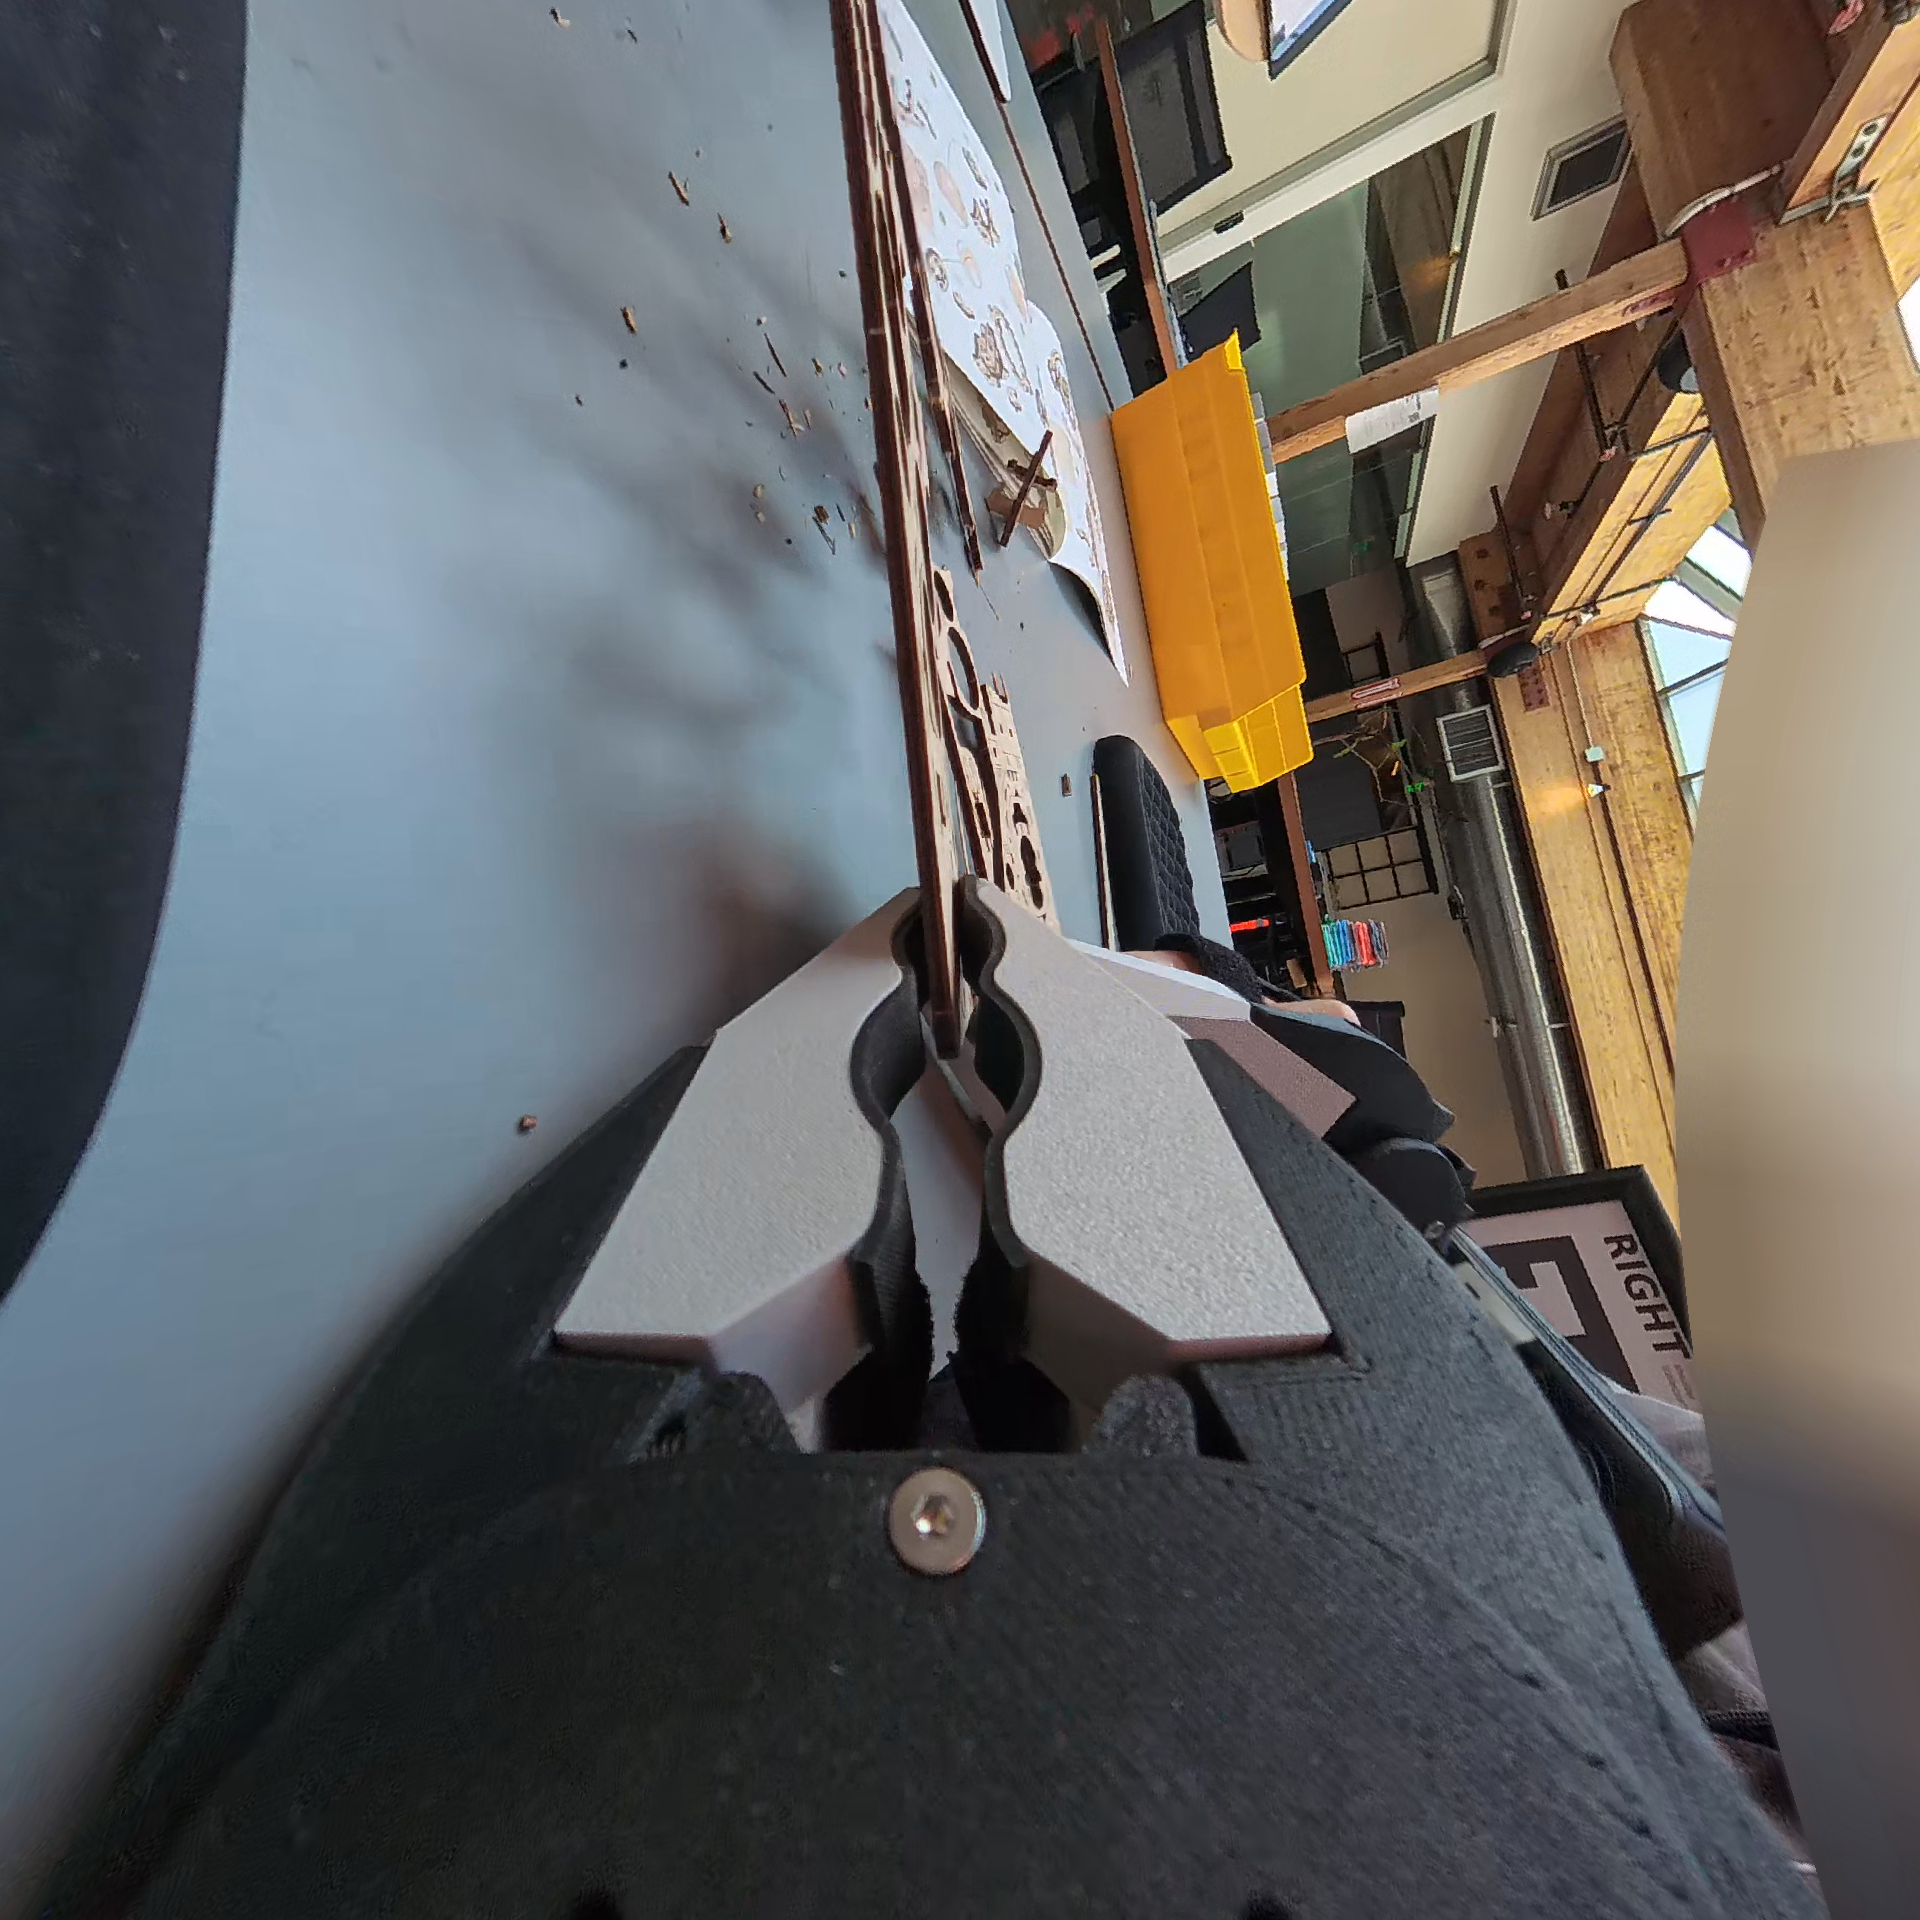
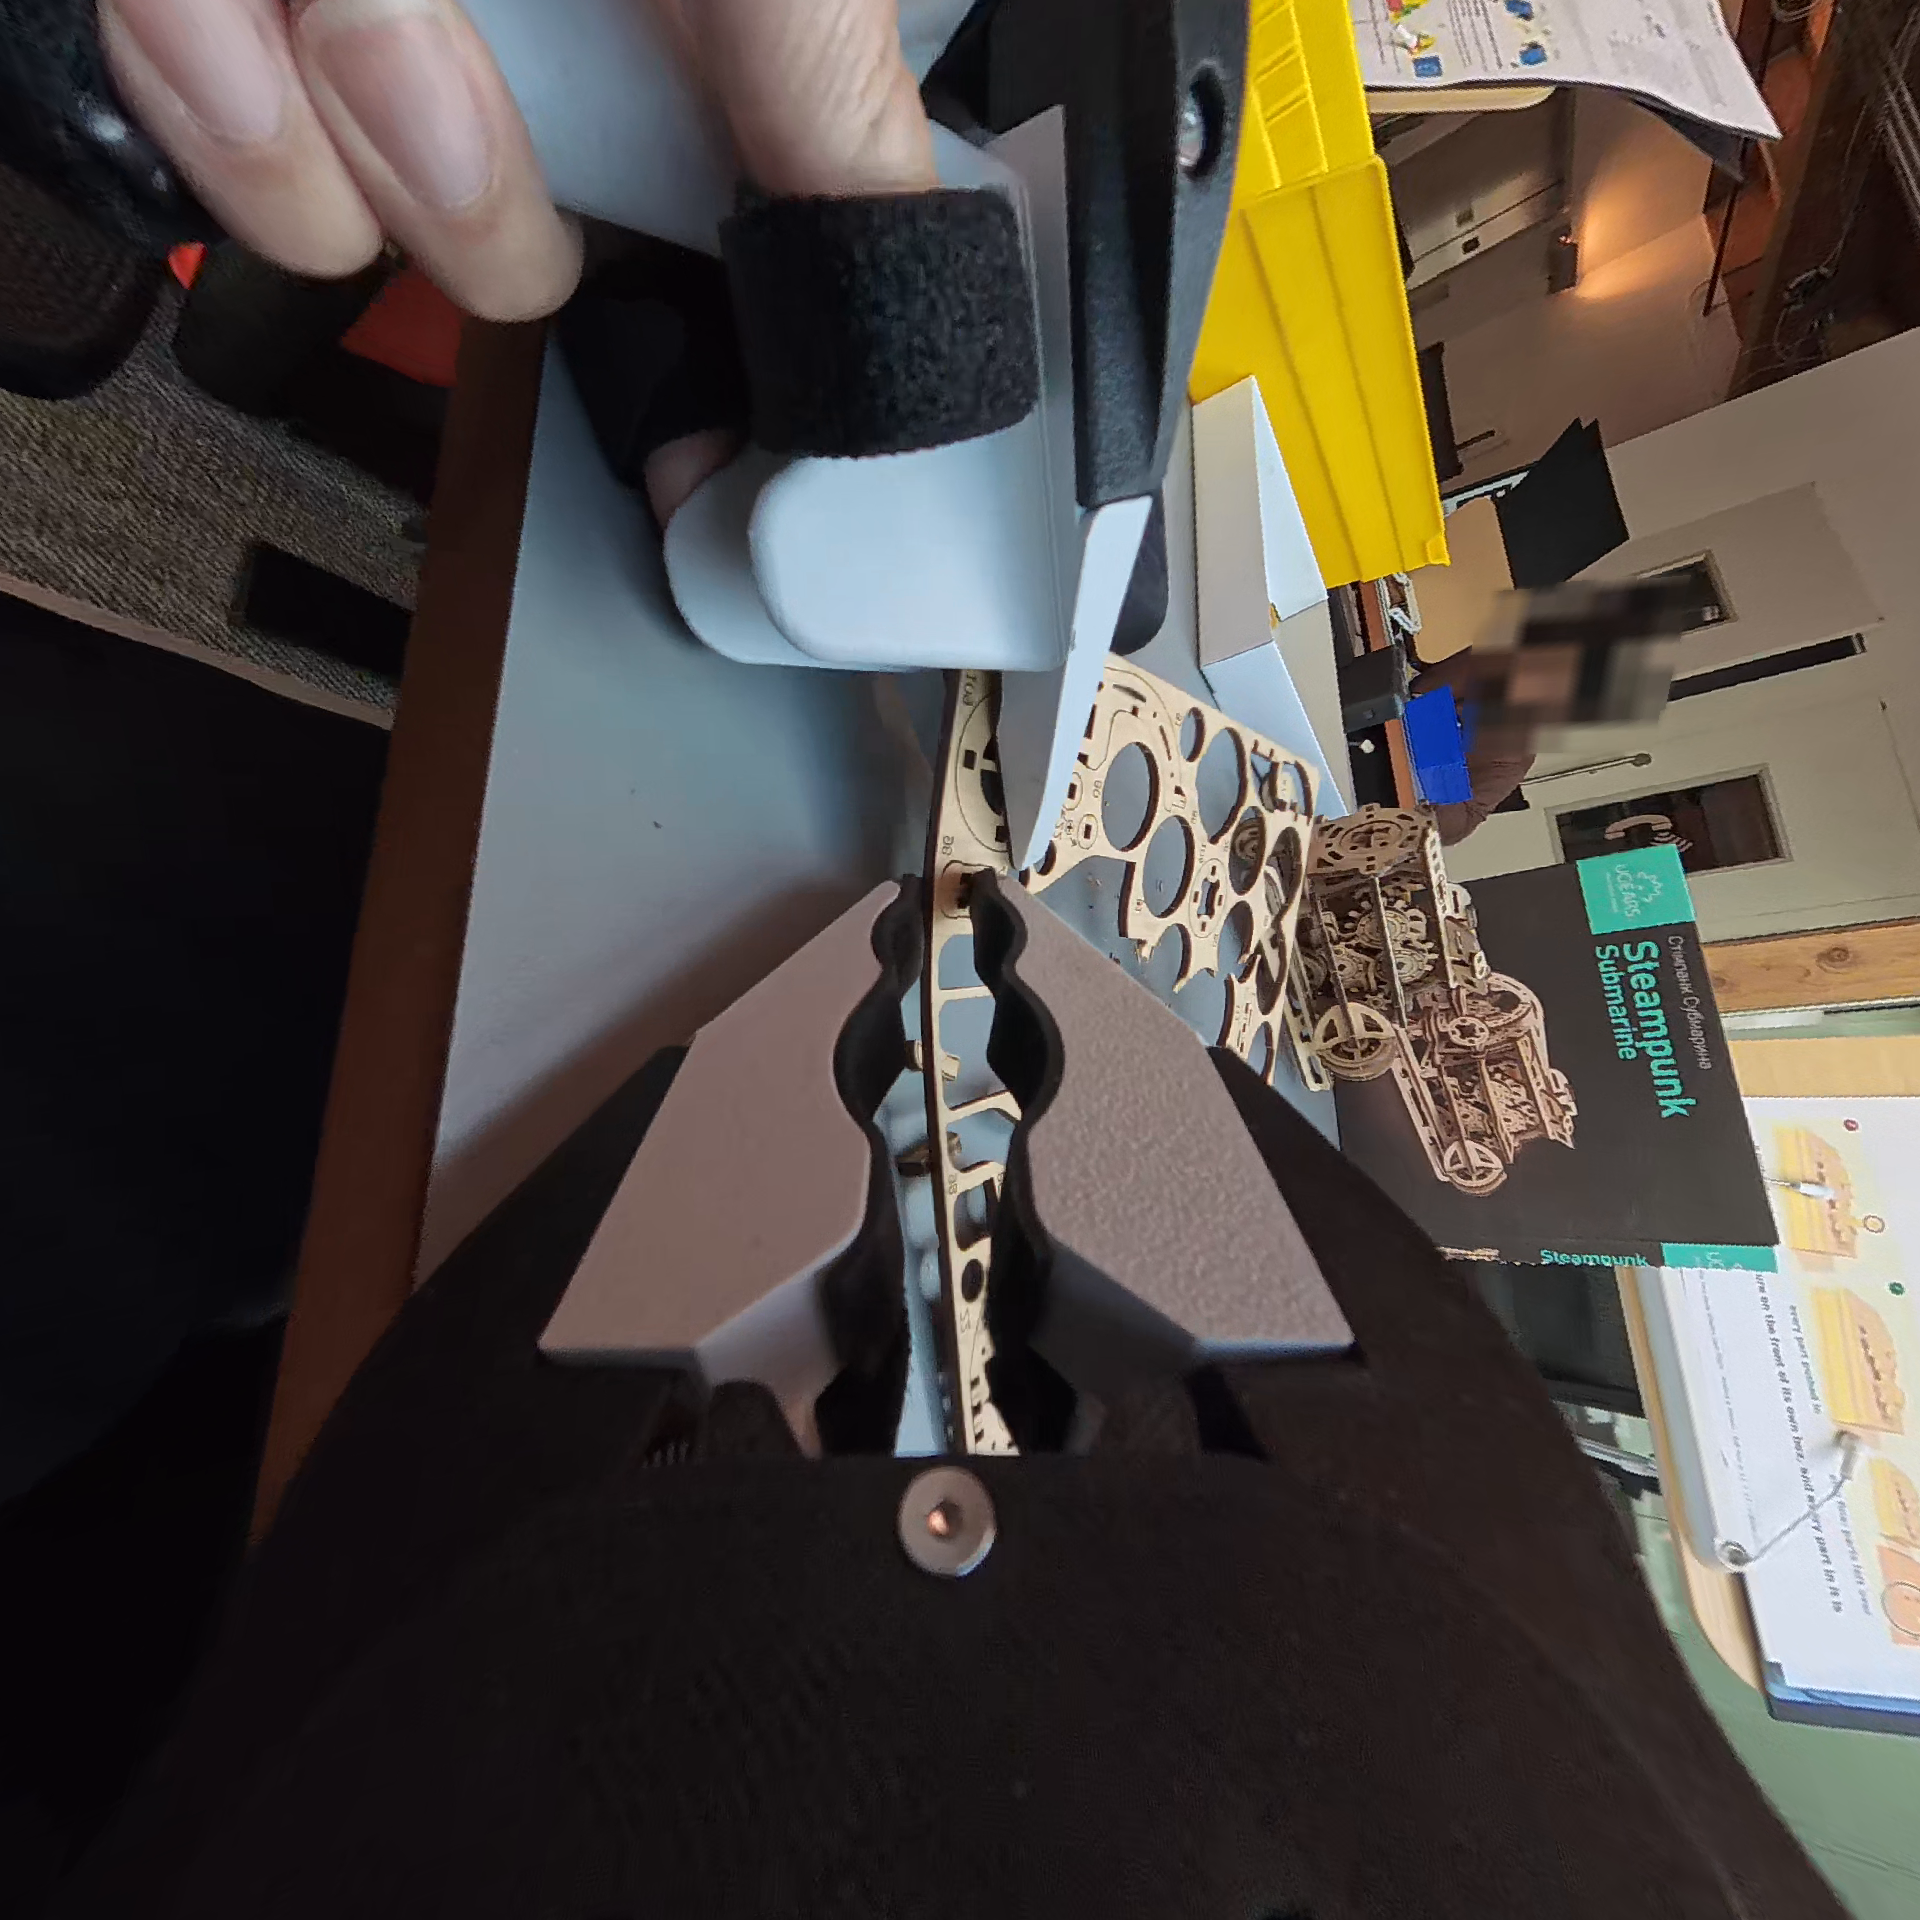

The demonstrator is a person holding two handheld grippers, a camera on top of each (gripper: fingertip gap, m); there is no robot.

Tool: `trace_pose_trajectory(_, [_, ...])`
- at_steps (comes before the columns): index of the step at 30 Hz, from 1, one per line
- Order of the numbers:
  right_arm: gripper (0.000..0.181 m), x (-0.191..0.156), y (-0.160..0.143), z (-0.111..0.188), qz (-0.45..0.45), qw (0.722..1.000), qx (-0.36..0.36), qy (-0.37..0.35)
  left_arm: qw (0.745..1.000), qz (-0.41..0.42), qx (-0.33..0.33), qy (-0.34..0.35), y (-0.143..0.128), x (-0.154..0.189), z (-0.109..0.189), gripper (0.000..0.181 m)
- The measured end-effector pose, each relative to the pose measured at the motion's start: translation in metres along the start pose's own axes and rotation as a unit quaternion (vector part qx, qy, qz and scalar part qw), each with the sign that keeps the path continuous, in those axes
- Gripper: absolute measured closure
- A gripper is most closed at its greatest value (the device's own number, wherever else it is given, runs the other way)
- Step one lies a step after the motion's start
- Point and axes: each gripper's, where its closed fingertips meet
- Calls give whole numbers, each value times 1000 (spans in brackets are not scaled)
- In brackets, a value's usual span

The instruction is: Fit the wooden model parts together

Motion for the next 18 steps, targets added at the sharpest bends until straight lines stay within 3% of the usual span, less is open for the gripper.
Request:
trace_pose_trajectory(1, [172,2,0,2,-12,1000,17,-1,1000,1,1,-13,0,3,1,181])
trace_pose_trajectory(5, [167,16,-3,12,-70,997,34,-11,998,14,18,-53,5,10,2,180])
trace_pose_trajectory(8, [159,16,-1,15,-28,999,31,-32,998,14,13,-53,5,10,2,180])
trace_pose_trajectory(12, [178,7,9,12,70,996,18,-51,998,19,11,-50,5,9,1,180])
trace_pose_trajectory(18, [178,8,9,11,62,997,16,-51,998,25,15,-51,6,10,2,180])
Point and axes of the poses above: each gripper's, where its closed fingertips meet, z back along the fingers, y out of its top, x = y × z across the jaws, and after that the axes turned 9 degrees about y, right-handed
